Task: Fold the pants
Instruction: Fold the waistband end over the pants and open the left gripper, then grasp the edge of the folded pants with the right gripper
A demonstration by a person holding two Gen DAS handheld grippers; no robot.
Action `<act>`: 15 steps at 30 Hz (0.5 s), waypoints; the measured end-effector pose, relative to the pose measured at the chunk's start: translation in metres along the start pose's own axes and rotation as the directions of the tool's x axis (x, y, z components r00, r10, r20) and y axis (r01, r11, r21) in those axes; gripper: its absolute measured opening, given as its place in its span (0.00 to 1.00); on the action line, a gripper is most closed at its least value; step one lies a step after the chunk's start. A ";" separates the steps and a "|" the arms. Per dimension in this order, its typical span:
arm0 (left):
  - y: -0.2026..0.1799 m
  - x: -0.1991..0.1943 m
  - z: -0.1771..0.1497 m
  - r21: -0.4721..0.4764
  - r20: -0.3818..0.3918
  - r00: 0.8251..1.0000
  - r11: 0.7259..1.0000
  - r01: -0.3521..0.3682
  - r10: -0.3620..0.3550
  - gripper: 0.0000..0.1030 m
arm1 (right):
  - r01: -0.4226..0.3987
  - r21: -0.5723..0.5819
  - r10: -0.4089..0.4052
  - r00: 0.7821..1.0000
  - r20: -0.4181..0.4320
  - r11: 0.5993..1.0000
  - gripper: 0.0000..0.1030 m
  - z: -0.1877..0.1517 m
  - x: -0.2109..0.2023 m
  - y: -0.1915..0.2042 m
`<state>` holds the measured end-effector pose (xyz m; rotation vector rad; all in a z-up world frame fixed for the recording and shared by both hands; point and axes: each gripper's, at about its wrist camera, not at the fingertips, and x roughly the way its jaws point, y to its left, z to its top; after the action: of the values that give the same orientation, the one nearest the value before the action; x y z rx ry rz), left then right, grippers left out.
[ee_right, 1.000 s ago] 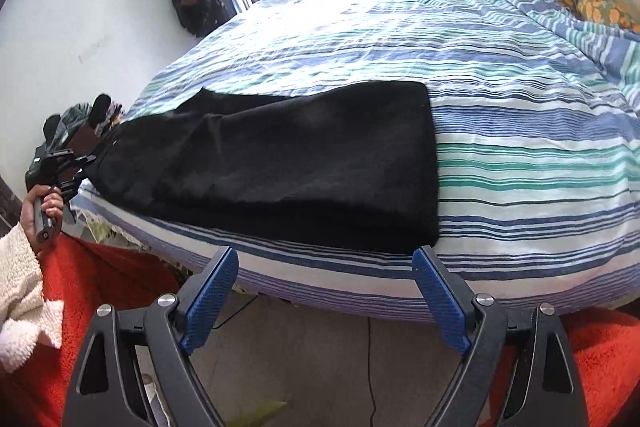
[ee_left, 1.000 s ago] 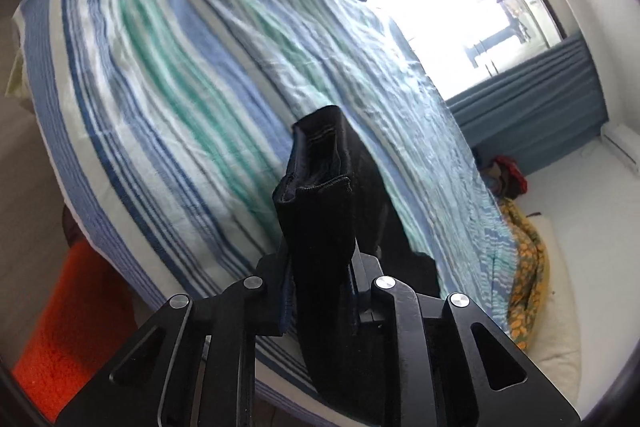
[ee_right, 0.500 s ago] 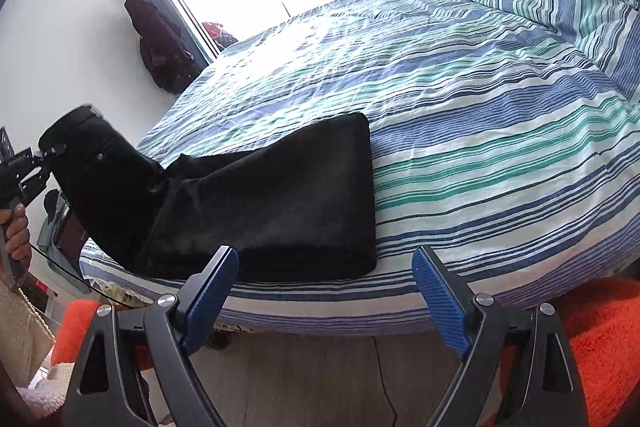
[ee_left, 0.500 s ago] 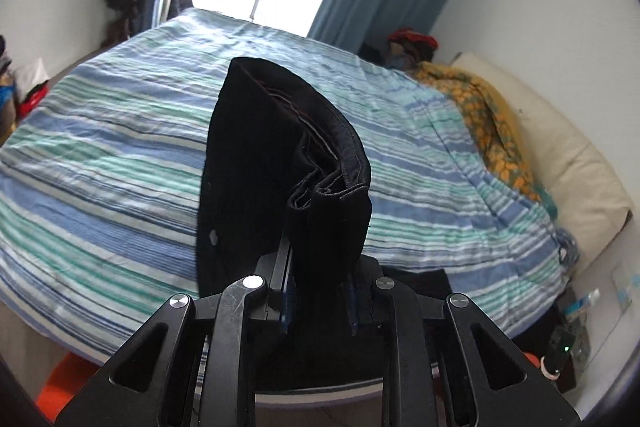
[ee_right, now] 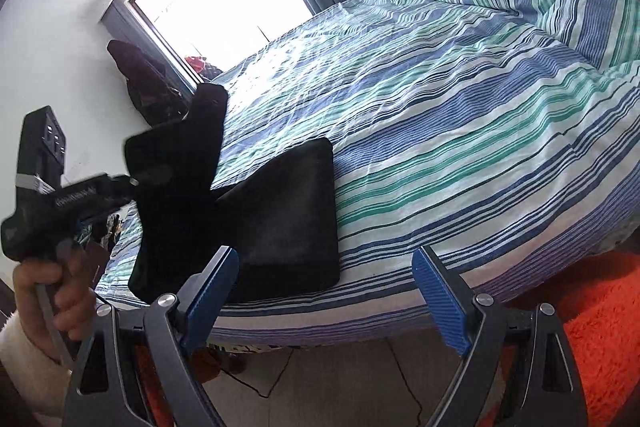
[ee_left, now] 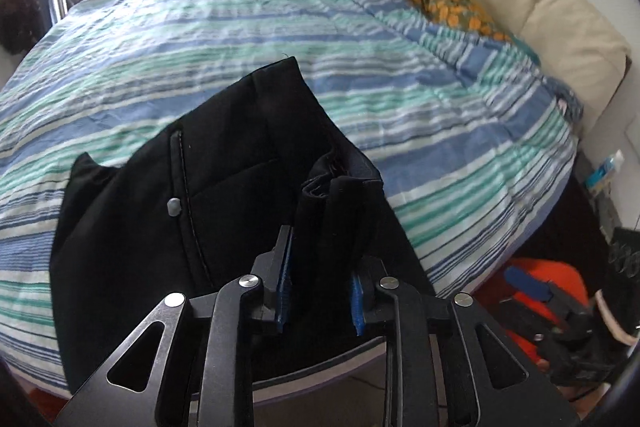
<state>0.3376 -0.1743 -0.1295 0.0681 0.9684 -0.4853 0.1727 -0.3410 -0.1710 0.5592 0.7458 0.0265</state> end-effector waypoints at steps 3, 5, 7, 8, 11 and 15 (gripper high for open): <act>-0.011 0.026 -0.020 0.045 -0.099 0.995 0.999 -0.005 0.010 0.46 | 0.004 0.000 -0.004 1.000 -0.009 1.000 0.86 0.000 0.002 0.000; -0.015 0.011 -0.028 0.068 -0.089 0.995 0.997 0.046 -0.040 0.56 | 0.001 0.004 -0.001 1.000 -0.007 1.000 0.86 0.000 0.001 -0.001; -0.011 -0.018 -0.033 0.094 -0.049 0.995 0.991 0.092 -0.088 0.67 | -0.006 0.026 0.006 1.000 0.000 1.000 0.86 0.000 -0.001 -0.006; -0.004 -0.038 -0.033 0.101 -0.013 0.994 0.989 0.107 -0.106 0.69 | -0.008 0.042 0.008 1.000 0.004 0.999 0.86 0.000 -0.002 -0.009; 0.031 -0.084 -0.029 0.040 0.100 0.992 0.997 0.073 -0.077 0.79 | -0.036 0.102 0.035 0.999 0.009 0.994 0.86 0.003 -0.001 -0.020; 0.101 -0.108 -0.038 -0.121 0.174 0.976 0.986 -0.111 0.131 0.79 | -0.208 0.199 0.218 0.975 -0.033 0.958 0.86 0.013 0.017 -0.023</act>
<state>0.3007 -0.0343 -0.0798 -0.0173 0.8052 -0.3184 0.1901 -0.3630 -0.1852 0.8271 0.7426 0.1712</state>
